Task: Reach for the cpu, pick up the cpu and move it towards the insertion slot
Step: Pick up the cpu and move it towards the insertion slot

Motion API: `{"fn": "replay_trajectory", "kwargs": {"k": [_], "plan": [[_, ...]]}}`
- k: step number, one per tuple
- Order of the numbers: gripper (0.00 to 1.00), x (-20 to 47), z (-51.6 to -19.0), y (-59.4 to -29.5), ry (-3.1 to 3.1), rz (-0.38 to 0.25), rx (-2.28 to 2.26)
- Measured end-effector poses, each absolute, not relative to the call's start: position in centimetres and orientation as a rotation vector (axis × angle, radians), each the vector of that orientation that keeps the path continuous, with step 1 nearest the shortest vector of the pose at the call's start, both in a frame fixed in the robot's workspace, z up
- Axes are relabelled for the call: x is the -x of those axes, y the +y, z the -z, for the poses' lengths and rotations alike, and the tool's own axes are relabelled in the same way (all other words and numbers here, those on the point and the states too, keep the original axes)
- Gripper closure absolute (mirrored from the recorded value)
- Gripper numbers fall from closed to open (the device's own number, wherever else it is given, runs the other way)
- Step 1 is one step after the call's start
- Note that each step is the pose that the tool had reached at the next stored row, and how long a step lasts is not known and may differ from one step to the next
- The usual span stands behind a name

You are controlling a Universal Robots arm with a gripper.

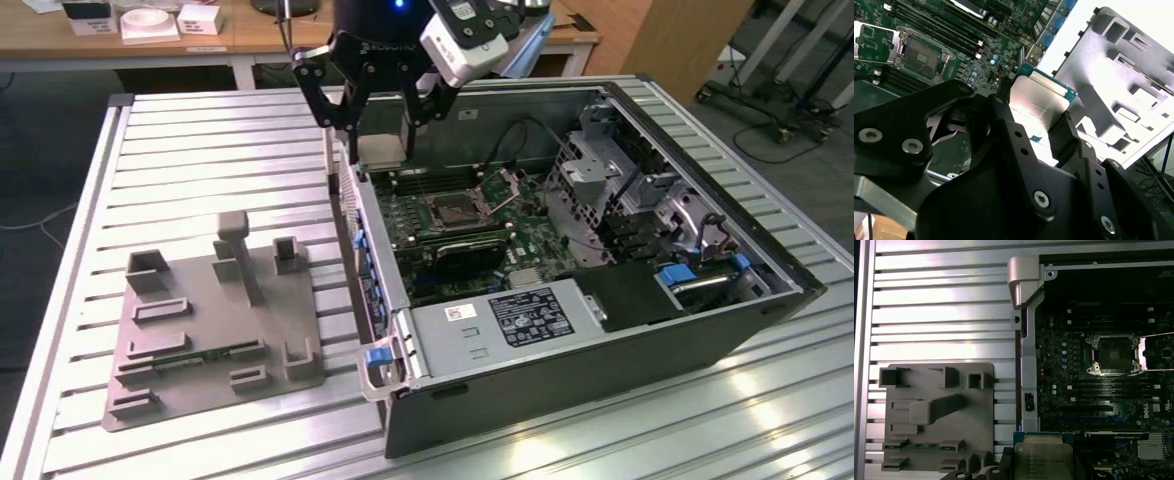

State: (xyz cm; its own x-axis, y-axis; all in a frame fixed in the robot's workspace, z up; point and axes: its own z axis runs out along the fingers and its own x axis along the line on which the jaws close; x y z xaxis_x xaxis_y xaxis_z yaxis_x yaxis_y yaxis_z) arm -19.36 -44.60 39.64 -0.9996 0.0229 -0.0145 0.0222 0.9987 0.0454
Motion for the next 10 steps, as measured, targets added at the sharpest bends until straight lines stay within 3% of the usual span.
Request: {"fn": "replay_trajectory", "kwargs": {"k": [10], "plan": [[0.46,18.93,-39.61,-44.6,3.125,-0.071,-0.035]]}}
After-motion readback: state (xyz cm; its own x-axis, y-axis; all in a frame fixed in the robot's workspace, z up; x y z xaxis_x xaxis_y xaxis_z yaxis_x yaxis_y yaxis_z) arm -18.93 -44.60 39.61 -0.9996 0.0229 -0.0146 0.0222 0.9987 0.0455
